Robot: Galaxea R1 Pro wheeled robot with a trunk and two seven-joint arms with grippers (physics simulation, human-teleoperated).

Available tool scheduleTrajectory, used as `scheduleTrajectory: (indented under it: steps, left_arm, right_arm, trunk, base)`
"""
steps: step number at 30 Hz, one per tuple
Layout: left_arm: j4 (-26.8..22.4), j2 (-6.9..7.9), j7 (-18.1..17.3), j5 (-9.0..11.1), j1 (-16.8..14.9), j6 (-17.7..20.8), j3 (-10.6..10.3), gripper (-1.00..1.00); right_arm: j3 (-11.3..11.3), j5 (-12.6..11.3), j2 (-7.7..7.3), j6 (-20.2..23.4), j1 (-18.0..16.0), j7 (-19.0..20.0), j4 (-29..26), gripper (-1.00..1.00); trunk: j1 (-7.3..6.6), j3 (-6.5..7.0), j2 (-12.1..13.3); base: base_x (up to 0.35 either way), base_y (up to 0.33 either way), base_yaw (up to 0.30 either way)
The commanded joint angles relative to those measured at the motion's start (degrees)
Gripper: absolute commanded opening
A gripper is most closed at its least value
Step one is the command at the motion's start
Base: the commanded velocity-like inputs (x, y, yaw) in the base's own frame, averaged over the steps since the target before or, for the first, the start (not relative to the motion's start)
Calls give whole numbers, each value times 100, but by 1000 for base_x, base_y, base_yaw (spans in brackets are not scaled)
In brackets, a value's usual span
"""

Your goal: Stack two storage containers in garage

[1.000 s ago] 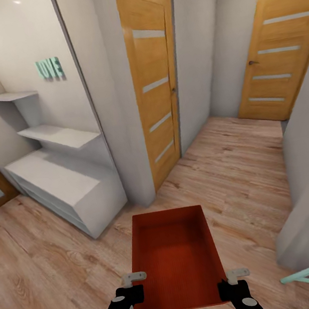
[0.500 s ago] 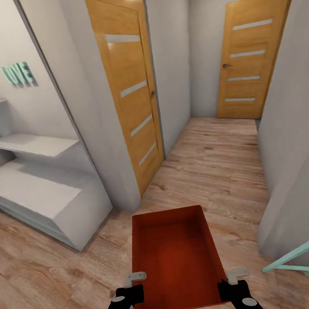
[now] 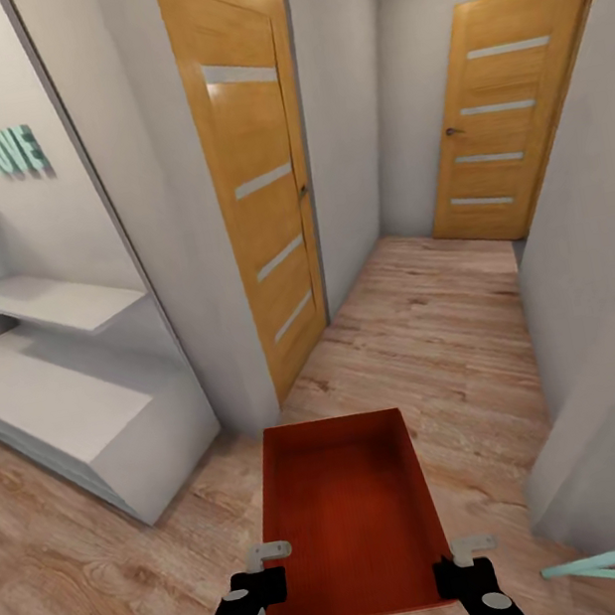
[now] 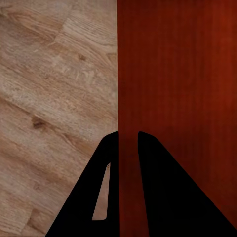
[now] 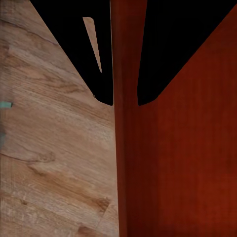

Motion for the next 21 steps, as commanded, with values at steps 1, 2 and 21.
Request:
scheduleTrajectory:
  steps: [1, 2, 21]
  left_arm:
    - [-30, -42, -187, -3, -4, 32, -65, -100]
    - [-30, -42, -187, -3, -4, 30, -65, -100]
    - [-30, -42, -187, -3, -4, 26, -65, -100]
  right_arm:
    - [-52, 17, 10, 67, -2, -92, 21, -100]
    - [-52, 17, 10, 67, -2, -92, 21, -100]
    - [-47, 17, 10, 67, -2, -92, 21, -100]
  trunk:
    - [5, -8, -7]
    - [5, -8, -7]
    - [5, -8, -7]
  base:
    - [335, 0, 0]
    - [335, 0, 0]
    - [335, 0, 0]
